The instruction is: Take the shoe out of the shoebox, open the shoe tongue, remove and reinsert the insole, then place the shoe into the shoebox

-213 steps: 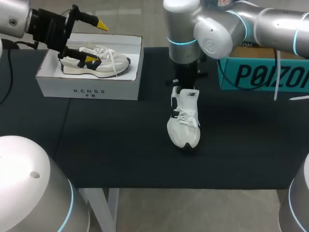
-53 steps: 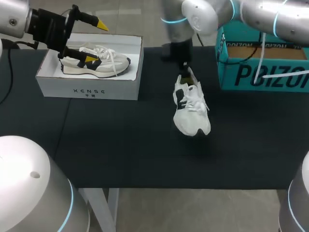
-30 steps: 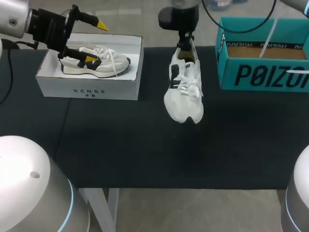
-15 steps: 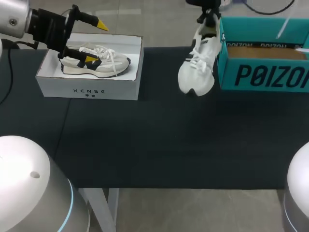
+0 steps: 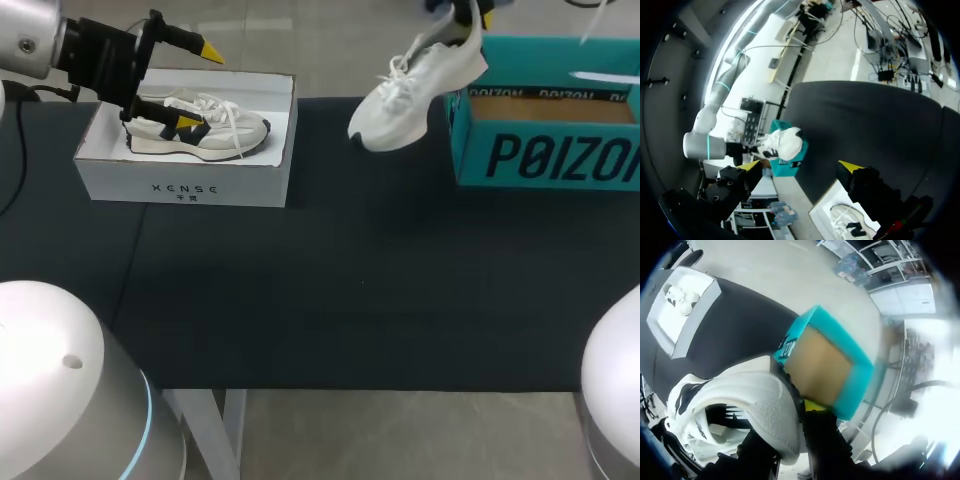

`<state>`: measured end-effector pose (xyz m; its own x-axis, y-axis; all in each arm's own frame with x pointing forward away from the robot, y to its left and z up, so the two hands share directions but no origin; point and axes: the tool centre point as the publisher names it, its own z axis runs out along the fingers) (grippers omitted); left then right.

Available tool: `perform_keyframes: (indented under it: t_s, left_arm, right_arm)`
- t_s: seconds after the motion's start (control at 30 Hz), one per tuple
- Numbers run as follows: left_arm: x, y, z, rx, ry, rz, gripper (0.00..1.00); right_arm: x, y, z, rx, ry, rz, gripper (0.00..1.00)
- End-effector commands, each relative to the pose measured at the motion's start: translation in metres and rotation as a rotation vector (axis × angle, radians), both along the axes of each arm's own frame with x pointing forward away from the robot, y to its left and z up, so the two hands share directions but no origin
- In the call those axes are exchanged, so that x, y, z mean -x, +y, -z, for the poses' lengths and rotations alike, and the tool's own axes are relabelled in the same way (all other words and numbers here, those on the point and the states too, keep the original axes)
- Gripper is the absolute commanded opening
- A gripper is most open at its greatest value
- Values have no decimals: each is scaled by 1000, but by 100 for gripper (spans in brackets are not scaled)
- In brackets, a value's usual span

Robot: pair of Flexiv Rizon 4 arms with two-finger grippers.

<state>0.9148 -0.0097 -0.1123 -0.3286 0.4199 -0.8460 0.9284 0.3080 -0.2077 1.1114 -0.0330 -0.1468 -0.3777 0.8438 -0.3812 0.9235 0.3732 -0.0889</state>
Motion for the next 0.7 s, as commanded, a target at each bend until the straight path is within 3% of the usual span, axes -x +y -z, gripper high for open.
perform_keyframes:
  t_s: [0.03, 0.3, 0.53, 0.7]
  left_arm:
    - [1, 0, 0, -3, 0, 0, 100]
    - [1, 0, 0, -3, 0, 0, 100]
    - [1, 0, 0, -3, 0, 0, 100]
    - [1, 0, 0, -3, 0, 0, 100]
  right_arm:
    - [-20, -5, -8, -1, 60, 358, 0]
    - [-46, -55, -23, -213, 127, 511, 0]
    - [-58, -99, -21, -254, 95, 640, 0]
    - [-56, -134, -17, -264, 58, 746, 0]
